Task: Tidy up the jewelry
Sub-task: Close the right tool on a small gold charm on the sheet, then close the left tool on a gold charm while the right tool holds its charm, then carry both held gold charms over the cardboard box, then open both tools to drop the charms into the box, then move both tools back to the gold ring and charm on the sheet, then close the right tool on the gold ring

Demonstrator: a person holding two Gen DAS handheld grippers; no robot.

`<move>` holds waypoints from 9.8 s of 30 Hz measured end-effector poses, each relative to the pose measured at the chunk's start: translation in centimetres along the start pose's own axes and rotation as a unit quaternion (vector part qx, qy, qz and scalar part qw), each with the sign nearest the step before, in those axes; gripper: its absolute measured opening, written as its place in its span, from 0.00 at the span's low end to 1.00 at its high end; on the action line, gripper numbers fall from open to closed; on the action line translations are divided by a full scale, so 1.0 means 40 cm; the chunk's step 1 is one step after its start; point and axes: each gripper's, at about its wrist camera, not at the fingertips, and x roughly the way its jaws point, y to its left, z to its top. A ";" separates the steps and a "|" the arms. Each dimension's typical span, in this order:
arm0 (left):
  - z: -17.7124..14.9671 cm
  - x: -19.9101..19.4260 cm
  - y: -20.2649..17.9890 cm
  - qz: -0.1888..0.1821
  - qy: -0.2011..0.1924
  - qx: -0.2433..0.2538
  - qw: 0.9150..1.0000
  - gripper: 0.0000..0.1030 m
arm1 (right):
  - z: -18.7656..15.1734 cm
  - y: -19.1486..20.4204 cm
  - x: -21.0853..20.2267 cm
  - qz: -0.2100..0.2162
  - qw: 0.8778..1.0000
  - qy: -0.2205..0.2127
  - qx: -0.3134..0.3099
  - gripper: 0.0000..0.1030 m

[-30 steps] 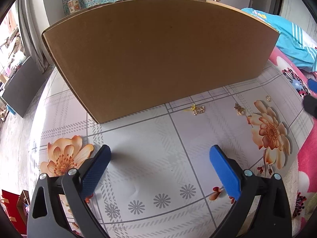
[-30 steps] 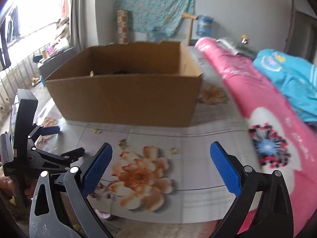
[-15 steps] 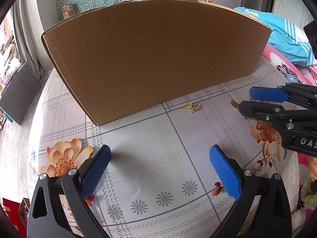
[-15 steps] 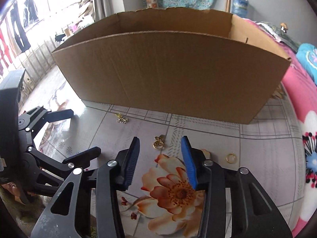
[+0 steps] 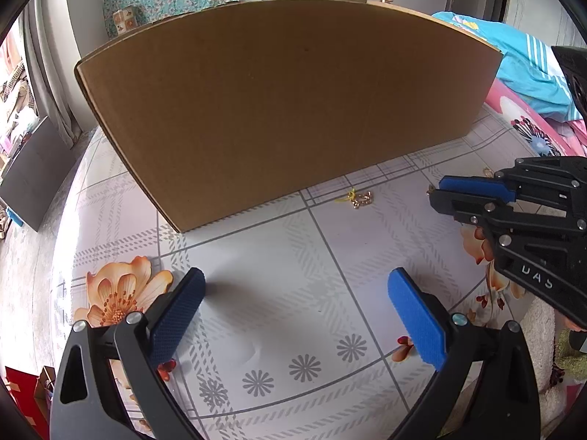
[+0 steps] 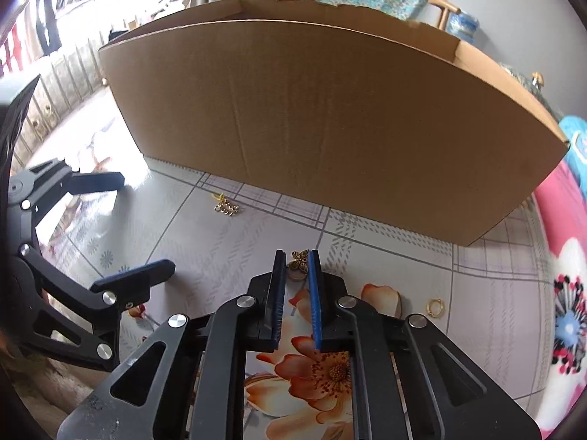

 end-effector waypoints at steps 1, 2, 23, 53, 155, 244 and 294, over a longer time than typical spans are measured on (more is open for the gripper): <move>0.002 0.001 -0.001 0.000 0.000 0.000 1.000 0.95 | 0.000 0.003 0.001 -0.001 1.000 0.000 0.000 0.10; 0.004 0.001 -0.001 0.001 0.001 0.000 1.000 0.95 | -0.002 0.004 0.000 0.000 1.000 0.000 0.003 0.09; -0.007 -0.007 -0.005 -0.012 -0.008 0.016 1.000 0.95 | -0.041 -0.068 -0.090 0.063 0.989 -0.033 0.129 0.09; 0.067 0.019 -0.058 -0.068 -0.053 0.065 0.994 0.20 | -0.070 -0.125 -0.069 0.093 0.979 -0.045 0.178 0.10; 0.502 0.037 0.071 -0.169 -0.006 -0.045 0.985 0.22 | 0.293 -0.276 -0.026 0.204 0.961 -0.049 0.180 0.25; 0.006 -0.004 -0.194 0.033 0.006 -0.042 0.999 0.95 | -0.152 -0.289 -0.120 0.024 0.965 -0.014 0.259 0.58; 0.004 0.008 -0.185 0.005 0.032 -0.002 0.999 0.96 | -0.131 -0.171 -0.053 -0.048 0.989 -0.010 0.137 0.13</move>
